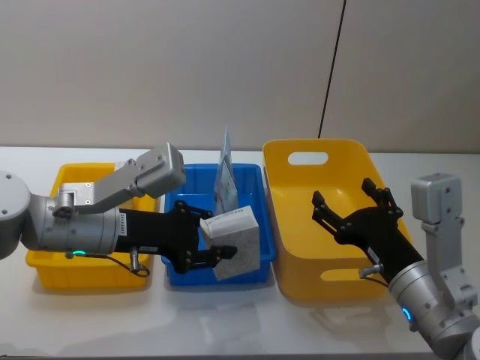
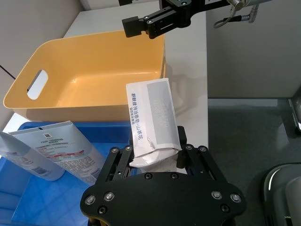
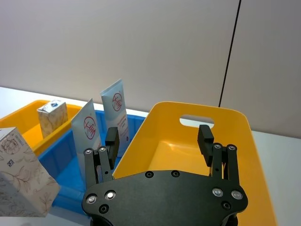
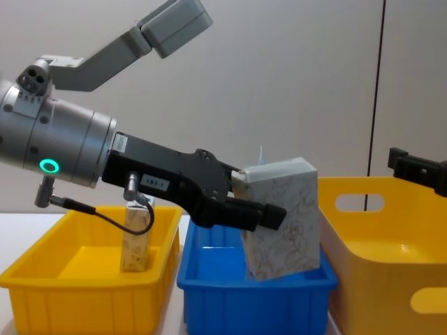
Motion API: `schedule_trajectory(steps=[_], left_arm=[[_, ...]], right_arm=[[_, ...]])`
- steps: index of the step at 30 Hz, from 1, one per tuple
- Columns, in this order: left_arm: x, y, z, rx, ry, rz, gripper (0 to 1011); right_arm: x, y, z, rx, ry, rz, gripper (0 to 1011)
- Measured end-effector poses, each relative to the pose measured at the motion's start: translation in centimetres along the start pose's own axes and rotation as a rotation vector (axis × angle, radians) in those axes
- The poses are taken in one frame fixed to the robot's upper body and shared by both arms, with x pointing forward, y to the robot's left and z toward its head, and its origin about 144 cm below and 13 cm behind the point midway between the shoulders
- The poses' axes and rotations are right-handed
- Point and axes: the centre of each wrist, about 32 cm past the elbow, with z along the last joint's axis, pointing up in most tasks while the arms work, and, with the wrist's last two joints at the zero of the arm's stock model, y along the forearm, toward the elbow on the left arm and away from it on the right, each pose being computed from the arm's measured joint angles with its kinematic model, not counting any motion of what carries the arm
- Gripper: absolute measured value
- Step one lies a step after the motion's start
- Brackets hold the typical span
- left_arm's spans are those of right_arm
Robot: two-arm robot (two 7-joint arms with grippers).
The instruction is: Bimanual collaborative sorting of washing and personal care products
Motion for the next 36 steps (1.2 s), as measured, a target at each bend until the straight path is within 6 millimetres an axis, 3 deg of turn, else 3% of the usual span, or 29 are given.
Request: schedule_trajectory(steps=[13,36], left_arm=[[0.0,0.0,0.0,0.000,0.000,0.000,390],[0.0,0.0,0.0,0.000,0.000,0.000,390]], right_arm=[[1.1,-0.2,0.2,0.022,-0.016,0.091,1002],[6.3,0.3,0.9,0.050,-0.110,0.425,1002]])
